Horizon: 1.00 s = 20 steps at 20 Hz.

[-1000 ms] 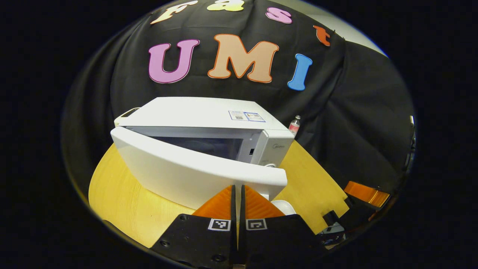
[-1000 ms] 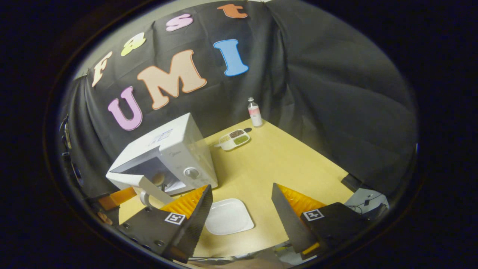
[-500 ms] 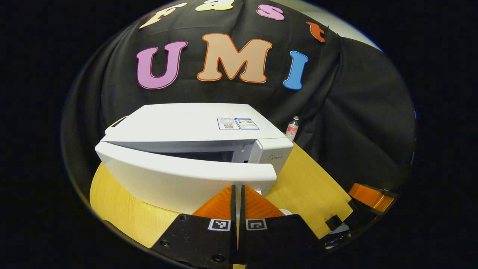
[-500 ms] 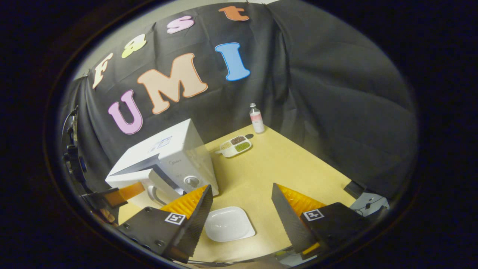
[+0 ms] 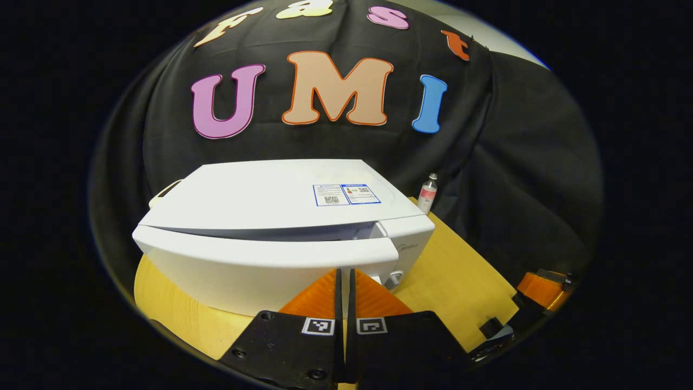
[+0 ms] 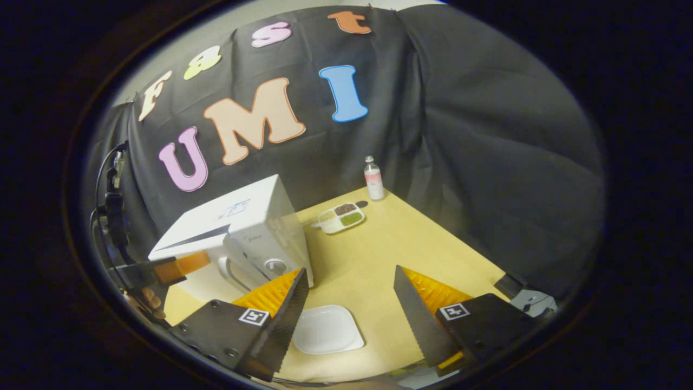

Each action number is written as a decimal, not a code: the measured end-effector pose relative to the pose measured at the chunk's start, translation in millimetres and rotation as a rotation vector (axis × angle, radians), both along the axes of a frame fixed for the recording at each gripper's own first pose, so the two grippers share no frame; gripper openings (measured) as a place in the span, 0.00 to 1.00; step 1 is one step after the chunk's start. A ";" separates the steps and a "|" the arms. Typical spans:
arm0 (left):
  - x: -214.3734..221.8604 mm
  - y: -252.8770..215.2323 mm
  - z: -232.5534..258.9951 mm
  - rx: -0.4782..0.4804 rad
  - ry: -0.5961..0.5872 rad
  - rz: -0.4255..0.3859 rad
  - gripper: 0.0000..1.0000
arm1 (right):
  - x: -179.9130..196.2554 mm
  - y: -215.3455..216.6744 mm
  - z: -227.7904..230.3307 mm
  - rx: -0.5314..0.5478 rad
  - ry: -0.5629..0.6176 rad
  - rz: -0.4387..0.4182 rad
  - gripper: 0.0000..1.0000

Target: Open the microwave oven with the left hand, put the food in, and close the microwave oven.

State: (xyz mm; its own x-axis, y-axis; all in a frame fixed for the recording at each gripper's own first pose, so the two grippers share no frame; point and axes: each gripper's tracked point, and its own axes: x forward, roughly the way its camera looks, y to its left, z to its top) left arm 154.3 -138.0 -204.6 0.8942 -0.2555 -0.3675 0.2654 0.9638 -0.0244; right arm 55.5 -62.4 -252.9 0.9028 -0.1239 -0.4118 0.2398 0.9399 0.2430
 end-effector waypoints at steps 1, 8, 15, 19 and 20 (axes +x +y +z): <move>0.9 0.8 1.2 0.000 -0.003 0.007 0.02 | 1.0 -0.6 0.7 0.001 -0.004 -0.002 0.87; 12.6 2.2 4.4 -0.011 -0.016 0.023 0.00 | 7.9 -1.8 0.3 0.008 -0.001 -0.015 0.88; 14.2 1.4 0.5 -0.076 0.004 0.037 0.01 | 8.3 -4.0 -0.4 -0.003 0.009 -0.027 0.88; 18.4 1.5 3.1 -0.109 0.007 0.029 0.00 | 9.4 -7.0 -1.6 -0.005 0.014 -0.038 0.88; 20.0 3.2 3.7 -0.117 0.004 0.032 0.00 | 9.3 -6.6 -1.2 -0.004 0.015 -0.037 0.88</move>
State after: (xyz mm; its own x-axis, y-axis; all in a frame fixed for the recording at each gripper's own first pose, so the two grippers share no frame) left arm 174.3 -134.8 -200.9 0.9010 -0.2684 -0.3407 0.2344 0.9623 -0.1381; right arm 64.8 -68.9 -254.2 0.8914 -0.1583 -0.4247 0.2777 0.9313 0.2359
